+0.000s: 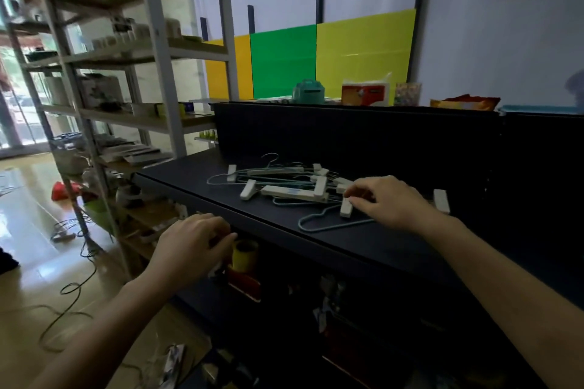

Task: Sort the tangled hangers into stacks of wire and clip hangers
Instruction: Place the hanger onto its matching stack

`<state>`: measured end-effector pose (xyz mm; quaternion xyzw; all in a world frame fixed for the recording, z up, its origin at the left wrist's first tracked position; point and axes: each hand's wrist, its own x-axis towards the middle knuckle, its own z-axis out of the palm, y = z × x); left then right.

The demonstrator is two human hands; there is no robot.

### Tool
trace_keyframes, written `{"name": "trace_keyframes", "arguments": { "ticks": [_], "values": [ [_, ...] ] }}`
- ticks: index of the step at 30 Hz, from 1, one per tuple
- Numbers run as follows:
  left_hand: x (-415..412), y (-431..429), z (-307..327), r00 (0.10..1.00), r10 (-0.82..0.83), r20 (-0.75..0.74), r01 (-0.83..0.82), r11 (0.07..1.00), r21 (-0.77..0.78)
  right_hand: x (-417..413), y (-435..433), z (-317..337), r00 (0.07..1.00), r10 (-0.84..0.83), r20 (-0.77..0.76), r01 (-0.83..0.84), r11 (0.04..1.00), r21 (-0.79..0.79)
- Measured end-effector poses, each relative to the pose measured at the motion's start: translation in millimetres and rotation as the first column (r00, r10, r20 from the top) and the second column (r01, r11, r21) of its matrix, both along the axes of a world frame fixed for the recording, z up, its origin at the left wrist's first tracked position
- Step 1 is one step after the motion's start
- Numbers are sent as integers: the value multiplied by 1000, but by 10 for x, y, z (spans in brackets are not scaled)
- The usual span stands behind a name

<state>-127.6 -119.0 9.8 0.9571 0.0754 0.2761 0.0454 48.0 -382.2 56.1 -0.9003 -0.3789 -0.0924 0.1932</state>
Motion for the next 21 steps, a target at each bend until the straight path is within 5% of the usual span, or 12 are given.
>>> {"name": "trace_keyframes", "arguments": {
  "ticks": [11, 21],
  "values": [
    [616, 860, -123, 1000, -3, -14, 2, 999, -52, 710, 1011, 30, 999, 12, -47, -15, 997, -72],
    [1387, 1582, 6, 996, -92, -3, 92, 993, -78, 1449, 1789, -13, 995, 17, -94, -57, 896, -440]
  ]
}}
